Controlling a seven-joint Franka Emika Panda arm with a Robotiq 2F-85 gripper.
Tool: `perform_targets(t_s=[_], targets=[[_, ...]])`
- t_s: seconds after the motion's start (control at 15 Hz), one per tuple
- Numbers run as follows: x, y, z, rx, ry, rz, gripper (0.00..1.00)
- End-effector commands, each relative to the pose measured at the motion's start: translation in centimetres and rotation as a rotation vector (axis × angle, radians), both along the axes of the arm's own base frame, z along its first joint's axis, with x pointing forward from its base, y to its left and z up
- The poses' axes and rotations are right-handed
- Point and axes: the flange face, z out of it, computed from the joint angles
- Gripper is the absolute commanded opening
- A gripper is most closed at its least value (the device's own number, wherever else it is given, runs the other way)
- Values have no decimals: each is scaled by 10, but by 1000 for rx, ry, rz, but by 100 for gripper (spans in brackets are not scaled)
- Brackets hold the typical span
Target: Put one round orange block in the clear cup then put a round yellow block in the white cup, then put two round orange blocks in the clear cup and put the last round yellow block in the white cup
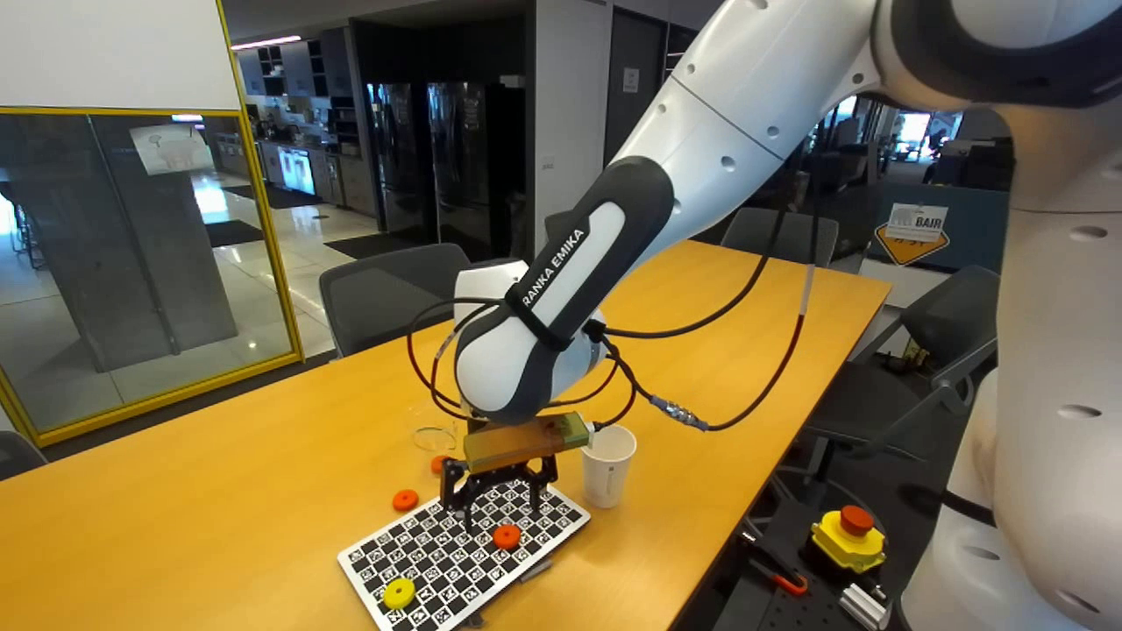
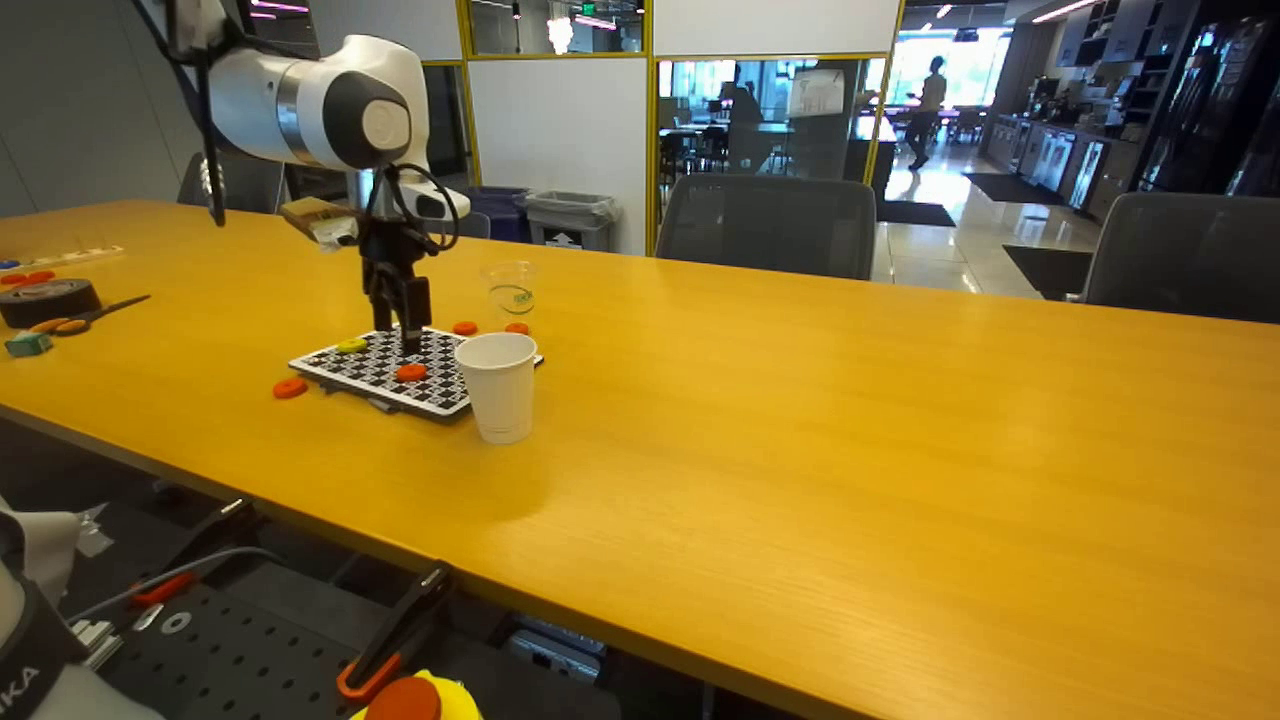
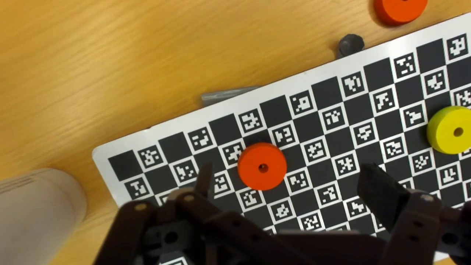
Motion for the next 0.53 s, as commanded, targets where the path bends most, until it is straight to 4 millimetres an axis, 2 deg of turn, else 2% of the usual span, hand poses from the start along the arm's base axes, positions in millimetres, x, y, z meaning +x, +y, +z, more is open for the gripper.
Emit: perform_targets(t_s=[0.0, 0.47], targets=[[17, 1, -17, 24, -2, -11, 100], [24, -6, -40, 32, 12, -52, 100]])
